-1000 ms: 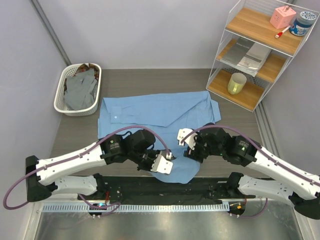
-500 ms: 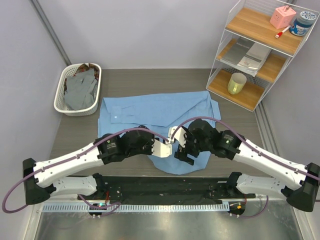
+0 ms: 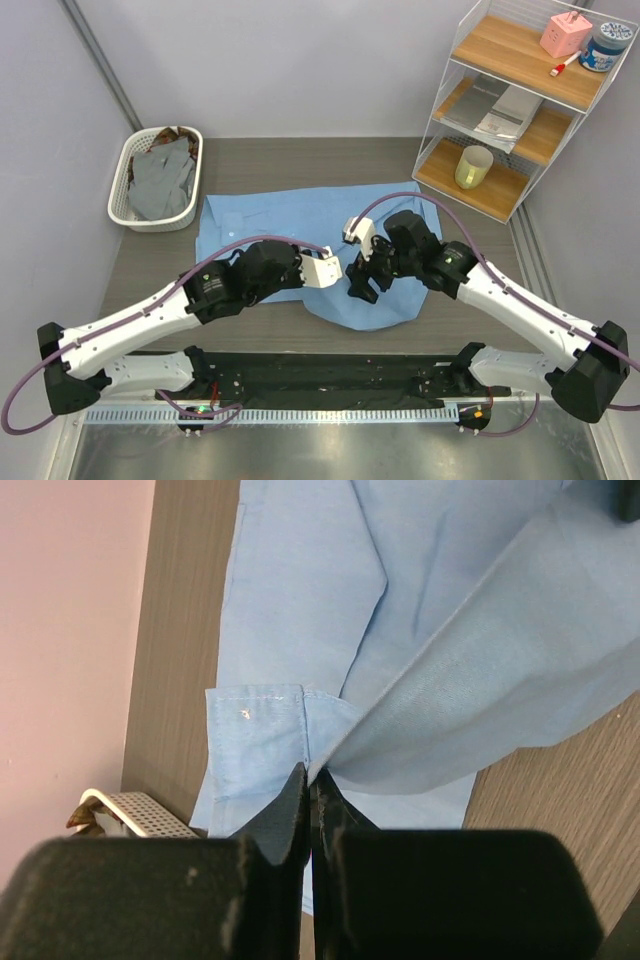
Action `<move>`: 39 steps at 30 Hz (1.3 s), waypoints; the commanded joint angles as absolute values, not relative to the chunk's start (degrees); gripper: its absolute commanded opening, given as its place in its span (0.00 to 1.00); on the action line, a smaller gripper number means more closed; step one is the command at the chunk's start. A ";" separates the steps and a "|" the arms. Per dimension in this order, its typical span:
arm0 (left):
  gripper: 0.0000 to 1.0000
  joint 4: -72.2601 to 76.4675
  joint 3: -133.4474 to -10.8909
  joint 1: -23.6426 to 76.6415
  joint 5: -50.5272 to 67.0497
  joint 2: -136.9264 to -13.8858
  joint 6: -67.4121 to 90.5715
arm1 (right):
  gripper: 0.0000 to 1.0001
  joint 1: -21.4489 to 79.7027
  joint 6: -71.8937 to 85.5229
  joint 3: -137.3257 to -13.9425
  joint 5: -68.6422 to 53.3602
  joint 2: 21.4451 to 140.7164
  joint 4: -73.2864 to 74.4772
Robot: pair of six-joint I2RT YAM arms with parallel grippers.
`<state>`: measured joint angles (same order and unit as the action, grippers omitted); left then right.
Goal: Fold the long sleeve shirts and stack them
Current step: Fold the shirt
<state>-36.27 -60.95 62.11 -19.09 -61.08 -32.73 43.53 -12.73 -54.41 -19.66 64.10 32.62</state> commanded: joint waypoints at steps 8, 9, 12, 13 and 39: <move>0.00 -31.99 -65.47 60.38 -21.88 -60.55 -27.60 | 0.01 41.75 -11.42 -55.63 -24.88 65.48 27.33; 0.00 -32.17 -65.83 60.29 -21.80 -60.90 -27.60 | 0.01 41.57 -10.73 -55.98 -23.57 65.30 27.33; 0.00 -31.47 -64.96 60.29 -21.88 -59.86 -28.73 | 0.41 41.40 -11.24 -58.88 -24.60 65.56 30.21; 0.00 -30.77 -64.17 60.29 -21.80 -59.42 -29.18 | 0.58 41.40 -11.42 -59.50 -25.04 65.39 30.93; 0.06 -47.69 -69.43 60.03 21.90 -54.76 -25.31 | 0.01 34.28 -6.16 -56.78 -19.69 65.58 22.59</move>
<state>-33.56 -64.73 60.23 -11.81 -57.34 -28.25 36.47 -10.09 -56.88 -24.58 70.26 24.84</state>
